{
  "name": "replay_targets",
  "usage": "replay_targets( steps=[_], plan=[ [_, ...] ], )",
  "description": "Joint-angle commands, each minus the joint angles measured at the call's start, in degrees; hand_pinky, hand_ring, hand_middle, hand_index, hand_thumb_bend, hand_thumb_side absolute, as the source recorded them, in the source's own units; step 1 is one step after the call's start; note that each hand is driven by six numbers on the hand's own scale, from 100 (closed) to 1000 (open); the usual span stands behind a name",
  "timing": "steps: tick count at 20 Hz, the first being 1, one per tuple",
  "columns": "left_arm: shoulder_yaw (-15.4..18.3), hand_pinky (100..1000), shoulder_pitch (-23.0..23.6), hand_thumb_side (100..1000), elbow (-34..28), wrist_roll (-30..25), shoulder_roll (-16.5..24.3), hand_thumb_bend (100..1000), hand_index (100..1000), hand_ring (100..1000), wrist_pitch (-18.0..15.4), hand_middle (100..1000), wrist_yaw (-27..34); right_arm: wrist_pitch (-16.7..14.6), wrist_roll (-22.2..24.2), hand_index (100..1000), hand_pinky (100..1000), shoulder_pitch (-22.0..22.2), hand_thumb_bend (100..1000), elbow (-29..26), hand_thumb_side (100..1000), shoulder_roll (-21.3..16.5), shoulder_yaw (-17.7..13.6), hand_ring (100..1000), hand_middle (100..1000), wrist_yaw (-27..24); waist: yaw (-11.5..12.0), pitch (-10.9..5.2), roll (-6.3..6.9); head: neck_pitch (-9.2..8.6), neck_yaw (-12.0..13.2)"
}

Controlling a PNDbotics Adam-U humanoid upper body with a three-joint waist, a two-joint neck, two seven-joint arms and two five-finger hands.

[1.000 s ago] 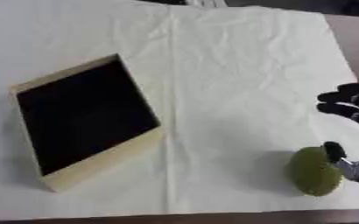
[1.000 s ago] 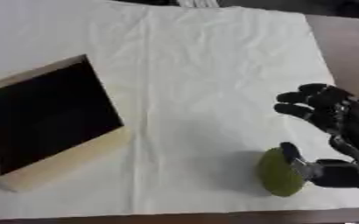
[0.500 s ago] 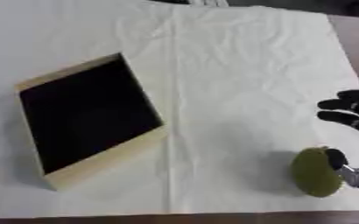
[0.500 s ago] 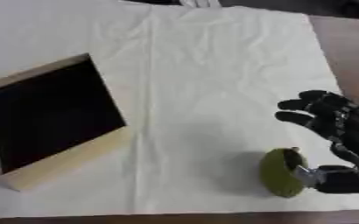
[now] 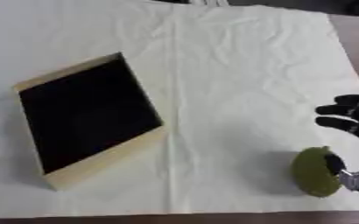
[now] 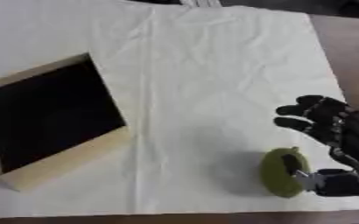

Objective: Pick up objects on the table and place them in the box.

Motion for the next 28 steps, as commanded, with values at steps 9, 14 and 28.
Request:
replay_targets(
  steps=[9, 14, 28],
  plan=[
    [-0.1, 499, -0.7, 586, -0.9, -0.3, 1.7, 245, 701, 524, 0.0, 602, 0.1, -3.9, 2.1, 894, 766, -0.3, 320, 1.8, 685, -2.0, 0.3, 674, 767, 1.0, 0.3, -1.13, 0.15, -0.09, -0.5],
    [-0.2, 499, -0.7, 585, -0.9, -0.3, 1.7, 247, 700, 524, -0.1, 602, 0.1, -6.3, 4.4, 907, 752, -0.3, 355, 2.5, 651, -2.3, 0.7, 669, 776, 0.6, 0.4, -1.23, 0.09, -0.13, -0.4],
    [-0.2, 498, -0.9, 586, -0.9, -0.4, 1.6, 245, 700, 524, 0.0, 602, 0.2, -11.0, 12.5, 951, 685, -0.9, 554, 5.2, 425, -2.2, 1.1, 638, 773, -3.0, 0.9, -0.80, -0.16, 0.07, -0.8]
  ],
)
